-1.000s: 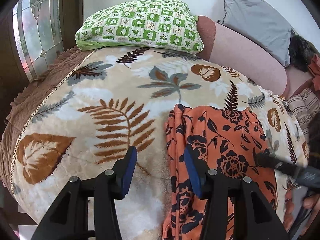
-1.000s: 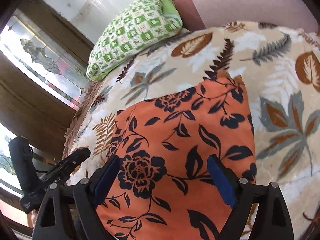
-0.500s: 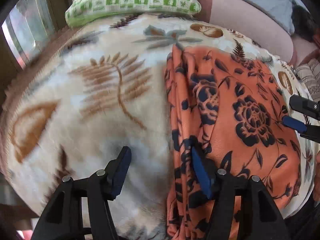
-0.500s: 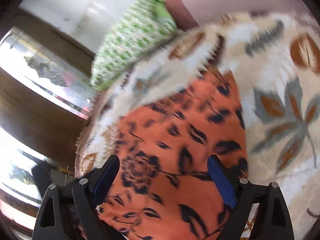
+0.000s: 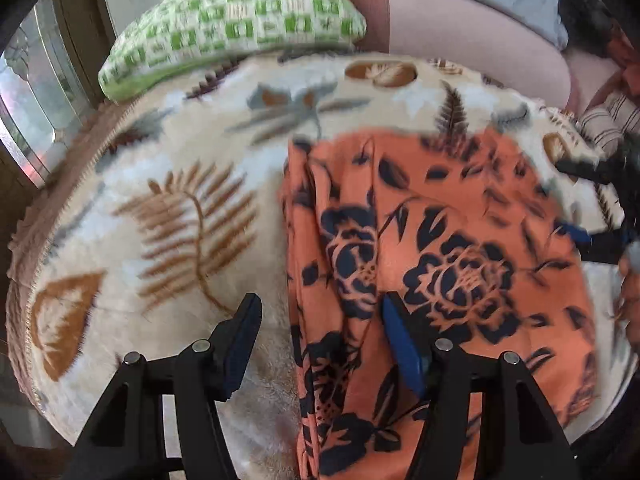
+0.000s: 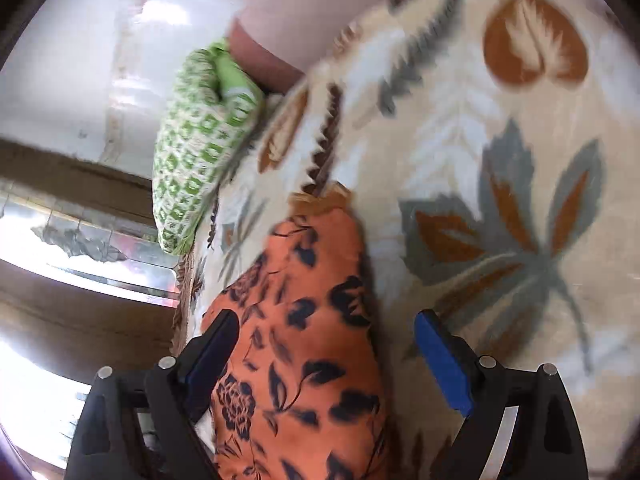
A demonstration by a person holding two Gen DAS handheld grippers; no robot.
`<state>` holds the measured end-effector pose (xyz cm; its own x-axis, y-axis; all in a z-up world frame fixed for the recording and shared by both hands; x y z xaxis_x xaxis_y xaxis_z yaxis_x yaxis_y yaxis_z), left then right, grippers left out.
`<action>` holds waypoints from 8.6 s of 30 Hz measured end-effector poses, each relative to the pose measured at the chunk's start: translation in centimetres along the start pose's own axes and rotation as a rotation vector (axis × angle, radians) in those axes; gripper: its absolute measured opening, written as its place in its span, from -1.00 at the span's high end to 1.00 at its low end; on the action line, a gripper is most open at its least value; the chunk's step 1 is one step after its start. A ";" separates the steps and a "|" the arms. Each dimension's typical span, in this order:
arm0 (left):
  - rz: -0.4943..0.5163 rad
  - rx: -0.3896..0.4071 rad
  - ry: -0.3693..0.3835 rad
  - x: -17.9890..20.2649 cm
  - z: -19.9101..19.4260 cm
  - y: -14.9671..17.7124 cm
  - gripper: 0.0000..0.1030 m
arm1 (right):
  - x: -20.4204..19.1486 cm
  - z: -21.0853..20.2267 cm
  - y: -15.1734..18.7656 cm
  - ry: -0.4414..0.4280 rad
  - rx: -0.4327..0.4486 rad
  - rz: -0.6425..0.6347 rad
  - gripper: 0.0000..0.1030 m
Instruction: Fold small clothes
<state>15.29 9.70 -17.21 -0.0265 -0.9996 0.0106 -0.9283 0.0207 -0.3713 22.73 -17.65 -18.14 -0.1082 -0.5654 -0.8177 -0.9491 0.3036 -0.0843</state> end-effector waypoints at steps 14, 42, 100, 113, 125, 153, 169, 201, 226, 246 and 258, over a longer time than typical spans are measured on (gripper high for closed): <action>0.007 0.016 -0.043 0.0 0.0 0.3 -0.29 | -2.6 0.3 1.3 0.082 0.036 -0.139 -0.50; -0.040 0.022 0.006 -0.3 0.3 0.5 -0.38 | -8.4 -2.6 10.7 0.171 0.059 -0.359 -0.54; -0.190 0.032 0.146 -1.8 -1.8 4.8 -0.65 | -6.7 -2.2 11.4 0.239 -0.048 -0.300 -0.86; -0.103 -0.059 0.132 -1.0 -1.8 8.9 -0.24 | -8.8 -3.8 14.0 0.168 0.025 -0.400 -0.88; -0.094 -0.063 0.223 -0.6 -3.3 8.9 0.48 | -5.2 -0.1 14.9 0.170 -0.100 -0.351 -0.88; -0.161 -0.015 0.299 -0.9 -0.4 1.4 -0.59 | -2.1 -1.4 7.0 0.097 -0.038 -0.171 -0.88; -0.118 -0.008 0.315 0.0 0.3 1.3 -0.08 | -2.3 1.5 7.1 0.254 -0.080 -0.285 -0.39; -0.024 0.244 0.415 6.6 -9.5 -3.9 0.48 | -10.3 -6.8 4.8 0.325 0.083 -0.603 0.33; 0.115 0.171 0.320 15.5 -1.6 -8.2 0.20 | 6.2 -14.7 -4.2 0.437 0.167 -0.379 -0.06; 0.219 0.097 0.239 19.1 1.7 -13.3 0.13 | 1.4 -11.8 -9.4 0.068 0.132 -0.284 -0.49; 0.155 0.075 0.194 16.6 0.8 -9.5 -0.11 | 1.7 -11.6 -5.5 -0.081 0.074 -0.169 -0.59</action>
<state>24.01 -7.16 -14.28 -0.2439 -0.9620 0.1229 -0.8776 0.1650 -0.4500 24.34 -29.18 -12.46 0.0780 -0.5503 -0.8313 -0.9269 0.2670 -0.2637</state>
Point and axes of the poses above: each gripper's, at about its wrist camera, not at the fingertips, and z roughly the way its jaws point, x to its right, y to its underside, the point moved 6 cm from there along z, roughly the way its jaws point, and after that the axes turned 7 degrees about -x, right-handed, at the moved point
